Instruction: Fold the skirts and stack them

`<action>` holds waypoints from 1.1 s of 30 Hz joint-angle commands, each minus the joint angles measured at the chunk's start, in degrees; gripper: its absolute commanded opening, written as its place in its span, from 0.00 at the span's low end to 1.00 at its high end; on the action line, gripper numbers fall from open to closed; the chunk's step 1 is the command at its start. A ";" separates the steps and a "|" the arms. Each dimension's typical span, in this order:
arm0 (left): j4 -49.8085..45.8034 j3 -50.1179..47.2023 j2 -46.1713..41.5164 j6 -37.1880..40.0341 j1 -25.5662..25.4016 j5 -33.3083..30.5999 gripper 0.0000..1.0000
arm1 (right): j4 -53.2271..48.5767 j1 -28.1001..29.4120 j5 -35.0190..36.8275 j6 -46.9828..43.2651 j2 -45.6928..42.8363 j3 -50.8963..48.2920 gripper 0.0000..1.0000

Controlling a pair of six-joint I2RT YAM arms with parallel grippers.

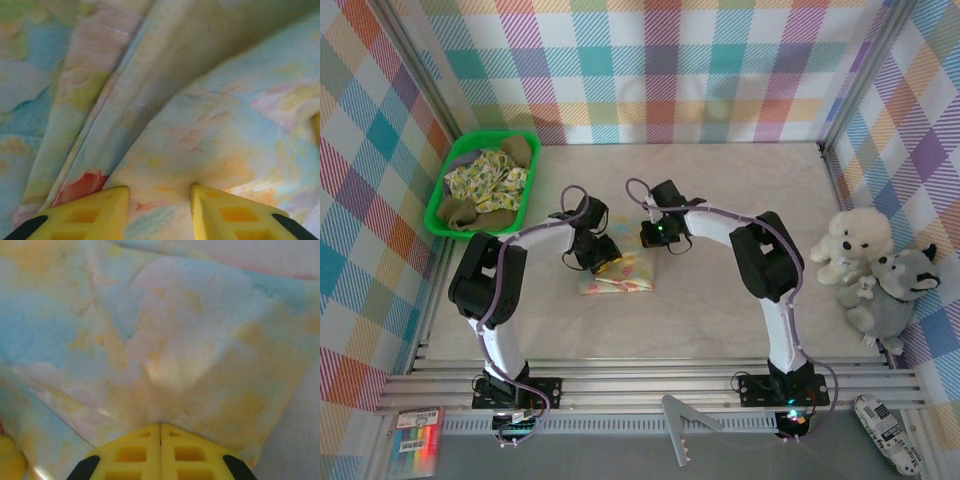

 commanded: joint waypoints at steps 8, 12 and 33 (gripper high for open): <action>-5.30 9.42 8.48 15.96 -0.43 -8.94 0.35 | 10.47 0.31 -7.28 32.76 -11.78 -21.67 0.00; -5.79 16.27 11.77 21.29 -0.46 -6.36 0.36 | 17.96 1.15 -7.28 41.02 -13.96 -24.18 0.10; -2.35 0.65 -14.19 8.53 5.31 -10.97 1.00 | 3.97 -1.45 25.96 13.33 -31.30 -22.14 0.99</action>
